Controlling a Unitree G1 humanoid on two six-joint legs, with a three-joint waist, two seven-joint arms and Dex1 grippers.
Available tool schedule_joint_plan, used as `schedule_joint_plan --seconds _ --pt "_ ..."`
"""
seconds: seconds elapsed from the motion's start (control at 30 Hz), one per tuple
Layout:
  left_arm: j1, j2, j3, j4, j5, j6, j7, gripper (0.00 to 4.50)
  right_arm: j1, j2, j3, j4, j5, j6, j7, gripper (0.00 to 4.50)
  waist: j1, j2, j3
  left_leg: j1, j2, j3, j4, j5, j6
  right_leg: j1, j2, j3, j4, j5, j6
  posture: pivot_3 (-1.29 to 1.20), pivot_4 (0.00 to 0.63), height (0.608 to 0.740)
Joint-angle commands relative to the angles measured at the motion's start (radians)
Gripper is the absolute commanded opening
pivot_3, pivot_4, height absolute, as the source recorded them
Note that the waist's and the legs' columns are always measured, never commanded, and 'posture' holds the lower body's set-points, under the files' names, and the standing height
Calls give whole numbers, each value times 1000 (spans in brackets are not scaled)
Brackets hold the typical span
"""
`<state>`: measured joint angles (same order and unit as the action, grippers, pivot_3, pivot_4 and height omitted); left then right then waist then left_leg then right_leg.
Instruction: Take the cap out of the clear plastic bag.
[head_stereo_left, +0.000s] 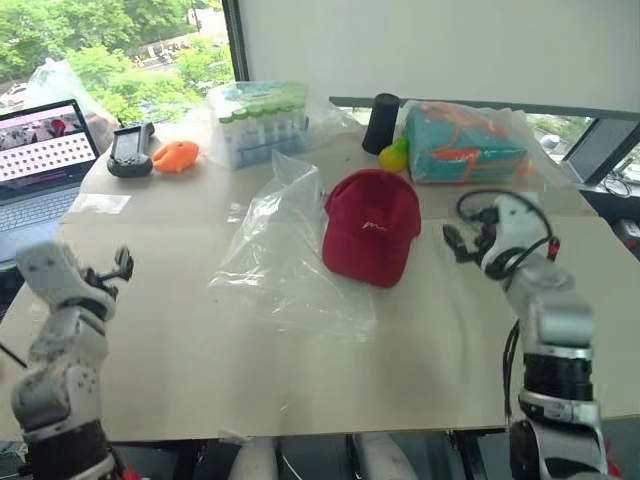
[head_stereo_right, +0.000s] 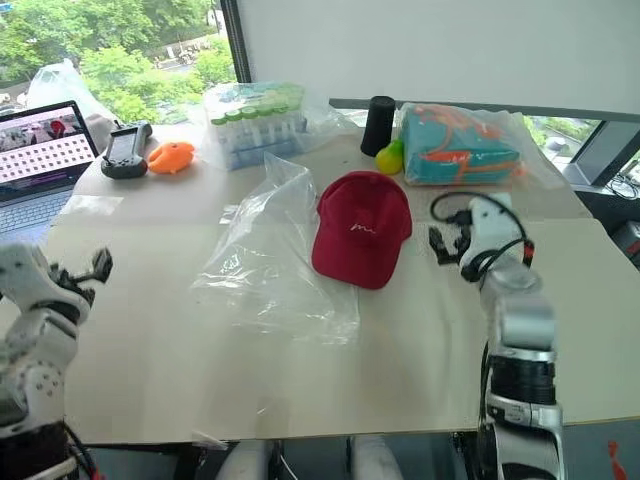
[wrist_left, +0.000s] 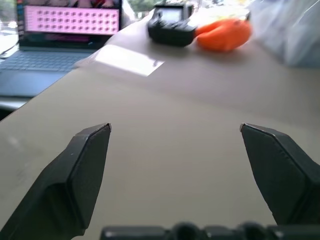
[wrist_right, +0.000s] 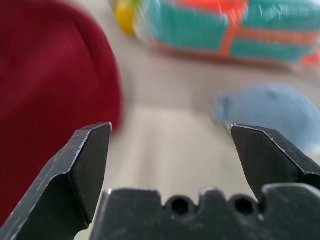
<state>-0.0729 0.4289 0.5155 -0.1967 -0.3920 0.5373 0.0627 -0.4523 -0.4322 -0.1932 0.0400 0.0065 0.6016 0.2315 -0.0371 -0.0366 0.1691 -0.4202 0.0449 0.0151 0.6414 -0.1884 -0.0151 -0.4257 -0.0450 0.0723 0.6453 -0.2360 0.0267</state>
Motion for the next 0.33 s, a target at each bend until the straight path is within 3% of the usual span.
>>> schedule_joint_plan --seconds 0.03,0.33 --pt "22 -23 -16 -23 40 -84 -19 4447 -10 -43 9 34 -42 -113 -24 4500 2 0 0 0 0 0 1 0 0 0 0 0 0 1 0 0 150 740" --pt "43 -98 10 -19 59 -147 8 4447 19 -55 -1 120 -15 -212 -20 4500 -8 0 0 5 1 0 1 1 0 4 2 1 0 0 0 0 150 740"
